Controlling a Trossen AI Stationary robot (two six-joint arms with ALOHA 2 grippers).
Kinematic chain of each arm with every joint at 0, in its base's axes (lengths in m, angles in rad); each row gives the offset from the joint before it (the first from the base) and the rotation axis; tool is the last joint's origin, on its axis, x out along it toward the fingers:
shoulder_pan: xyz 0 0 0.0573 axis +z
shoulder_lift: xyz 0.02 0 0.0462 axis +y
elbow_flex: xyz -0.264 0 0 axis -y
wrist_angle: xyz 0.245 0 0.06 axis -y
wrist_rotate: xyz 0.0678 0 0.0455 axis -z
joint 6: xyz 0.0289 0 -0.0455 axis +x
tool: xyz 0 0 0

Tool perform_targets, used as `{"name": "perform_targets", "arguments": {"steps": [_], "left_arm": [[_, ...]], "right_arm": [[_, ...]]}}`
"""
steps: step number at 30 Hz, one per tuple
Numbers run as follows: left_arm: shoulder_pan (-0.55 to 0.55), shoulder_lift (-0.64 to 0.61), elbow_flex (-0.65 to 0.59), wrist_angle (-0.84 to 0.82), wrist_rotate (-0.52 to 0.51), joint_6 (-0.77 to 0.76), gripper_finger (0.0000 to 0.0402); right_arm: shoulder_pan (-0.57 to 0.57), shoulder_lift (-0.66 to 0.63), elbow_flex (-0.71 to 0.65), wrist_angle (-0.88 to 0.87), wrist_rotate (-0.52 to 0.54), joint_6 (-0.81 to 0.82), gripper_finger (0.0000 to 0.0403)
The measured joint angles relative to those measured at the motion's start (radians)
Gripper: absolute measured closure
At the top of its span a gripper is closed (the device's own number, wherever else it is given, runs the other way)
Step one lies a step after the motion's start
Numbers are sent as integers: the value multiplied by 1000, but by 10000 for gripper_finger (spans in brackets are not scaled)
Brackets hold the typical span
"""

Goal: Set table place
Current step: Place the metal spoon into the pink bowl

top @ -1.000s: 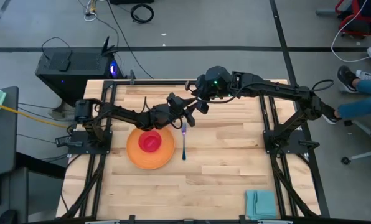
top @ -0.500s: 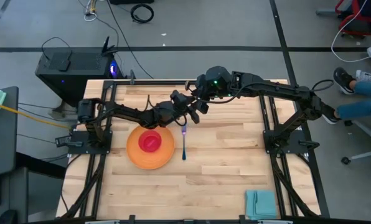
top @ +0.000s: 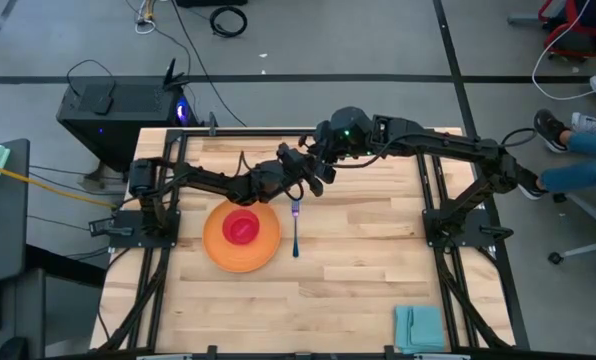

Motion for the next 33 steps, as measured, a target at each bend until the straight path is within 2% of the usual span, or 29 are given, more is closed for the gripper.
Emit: {"name": "perform_targets", "arguments": {"steps": [11,20,26,33], "left_arm": [[-1,-2,0,-25,5,3,367],[-4,-2,0,-73,20,13,367],[-4,-24,0,-164,18,11,367],[-4,-86,-1,-299,13,7,367]], "right_arm": [[0,1,-1,-5,-1,15,387],[0,2,-1,-19,-14,22,338],[0,-1,-1,-50,-11,12,304],[5,-31,0,-162,-10,10,294]]}}
